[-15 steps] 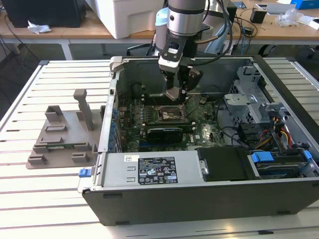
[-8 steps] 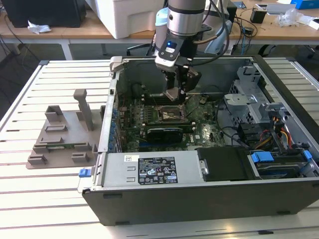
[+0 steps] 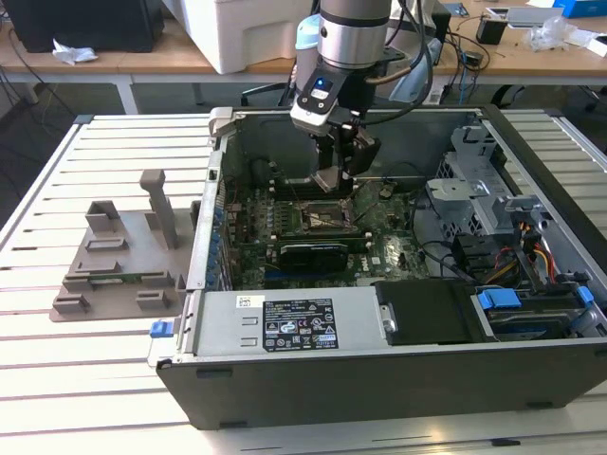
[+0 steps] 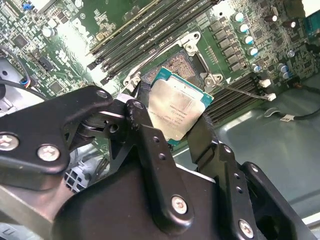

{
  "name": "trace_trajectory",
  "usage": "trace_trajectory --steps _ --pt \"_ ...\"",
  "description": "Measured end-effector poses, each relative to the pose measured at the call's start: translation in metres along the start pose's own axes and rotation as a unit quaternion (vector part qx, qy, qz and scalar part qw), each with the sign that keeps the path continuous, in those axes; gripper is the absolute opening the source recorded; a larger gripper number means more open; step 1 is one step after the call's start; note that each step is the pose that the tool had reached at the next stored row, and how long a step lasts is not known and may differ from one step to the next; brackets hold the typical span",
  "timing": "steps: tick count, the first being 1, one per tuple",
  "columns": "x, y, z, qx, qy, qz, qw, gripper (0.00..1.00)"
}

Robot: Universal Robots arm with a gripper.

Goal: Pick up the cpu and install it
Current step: 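Place the cpu into insertion slot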

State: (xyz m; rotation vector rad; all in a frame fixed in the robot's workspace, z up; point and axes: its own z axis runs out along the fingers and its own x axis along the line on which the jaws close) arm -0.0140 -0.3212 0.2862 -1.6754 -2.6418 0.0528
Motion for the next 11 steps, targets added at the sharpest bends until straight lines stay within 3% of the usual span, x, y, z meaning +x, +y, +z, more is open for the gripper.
trace_trajectory --steps 11 --pt "0.0000 0.0000 0.0002 0.0006 0.0013 0.049 0.9988 0.54"
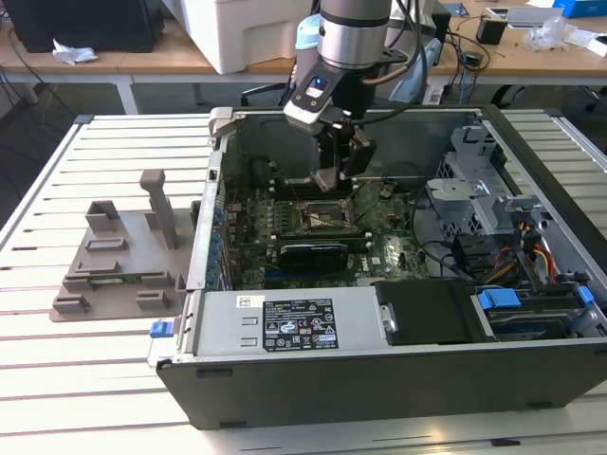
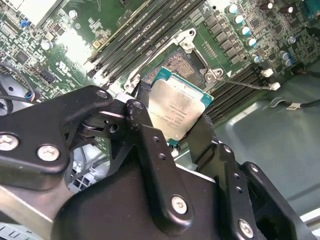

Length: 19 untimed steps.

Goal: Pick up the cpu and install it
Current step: 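Place the cpu into insertion slot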

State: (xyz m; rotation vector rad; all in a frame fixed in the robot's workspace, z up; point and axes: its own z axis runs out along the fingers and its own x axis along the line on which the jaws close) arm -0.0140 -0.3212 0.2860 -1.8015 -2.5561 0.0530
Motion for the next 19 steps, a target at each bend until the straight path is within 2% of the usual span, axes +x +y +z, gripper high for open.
trace_trajectory --steps 10,19 --pt "0.0000 0.0000 0.0002 0.0003 0.0011 0.034 0.9994 0.54" --pt "0.0000 0.0000 0.0003 0.0006 0.0021 0.064 0.9979 0.54"
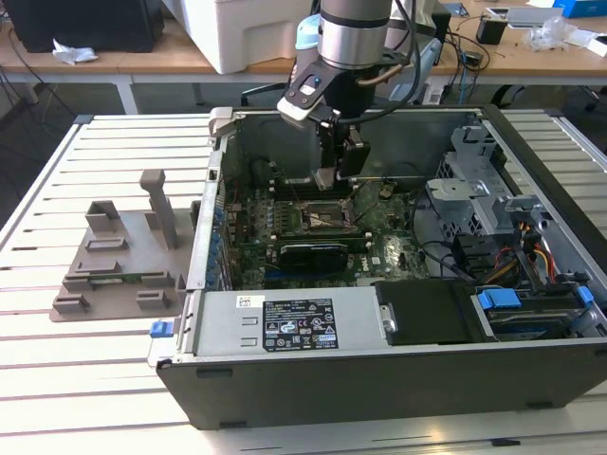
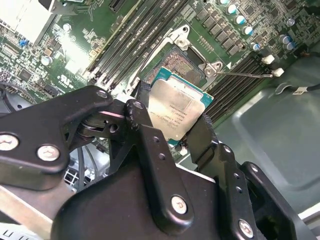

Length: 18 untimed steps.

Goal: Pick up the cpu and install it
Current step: 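Place the cpu into insertion slot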

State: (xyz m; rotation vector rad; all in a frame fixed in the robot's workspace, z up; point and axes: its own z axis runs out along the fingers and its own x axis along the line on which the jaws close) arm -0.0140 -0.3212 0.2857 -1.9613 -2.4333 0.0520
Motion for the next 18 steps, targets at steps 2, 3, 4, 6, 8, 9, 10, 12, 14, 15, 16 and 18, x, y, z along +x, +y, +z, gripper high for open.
trace_trajectory --steps 2,3,4,6,8,9,10,12,14,15,16,18 --pt "0.0000 0.0000 0.0000 0.0001 0.0002 0.009 1.0000 0.54" --pt "0.0000 0.0000 0.0000 0.0001 0.0004 0.013 0.9999 0.54" --pt "0.0000 0.0000 0.0000 0.0002 0.0006 0.019 0.9998 0.54" --pt "0.0000 0.0000 0.0001 0.0003 0.0007 0.025 0.9997 0.54" --pt "0.0000 0.0000 0.0001 0.0003 0.0008 0.031 0.9995 0.54" --pt "0.0000 0.0000 0.0001 0.0004 0.0009 0.035 0.9994 0.54" --pt "0.0000 0.0000 0.0001 0.0004 0.0009 0.038 0.9993 0.54" --pt "0.0000 0.0000 0.0001 0.0005 0.0010 0.046 0.9990 0.54" --pt "0.0000 0.0000 0.0001 0.0006 0.0011 0.050 0.9987 0.54" --pt "0.0000 0.0000 0.0001 0.0006 0.0011 0.052 0.9986 0.54" --pt "0.0000 0.0000 0.0001 0.0007 0.0006 0.054 0.9985 0.54" --pt "0.0000 0.0001 0.0001 0.0015 -0.0038 0.058 0.9983 0.54"
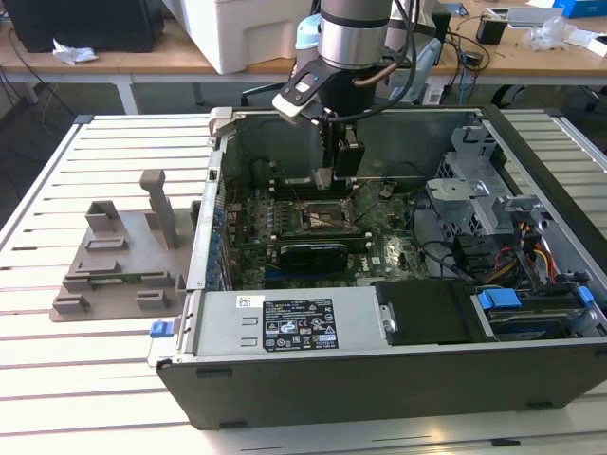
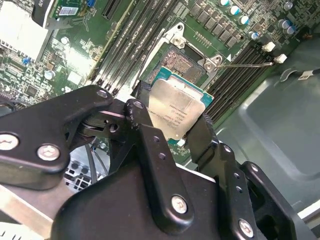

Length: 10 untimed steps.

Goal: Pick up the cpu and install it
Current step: 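Place the cpu into insertion slot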

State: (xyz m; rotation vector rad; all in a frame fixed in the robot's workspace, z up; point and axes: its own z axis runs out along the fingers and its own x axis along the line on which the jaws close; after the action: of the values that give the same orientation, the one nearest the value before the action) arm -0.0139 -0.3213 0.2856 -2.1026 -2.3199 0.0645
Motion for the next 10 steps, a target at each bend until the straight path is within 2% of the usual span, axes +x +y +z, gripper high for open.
trace_trajectory --steps 10 --pt "0.0001 0.0000 0.0018 0.0000 -0.0002 0.000 1.0000 0.54"
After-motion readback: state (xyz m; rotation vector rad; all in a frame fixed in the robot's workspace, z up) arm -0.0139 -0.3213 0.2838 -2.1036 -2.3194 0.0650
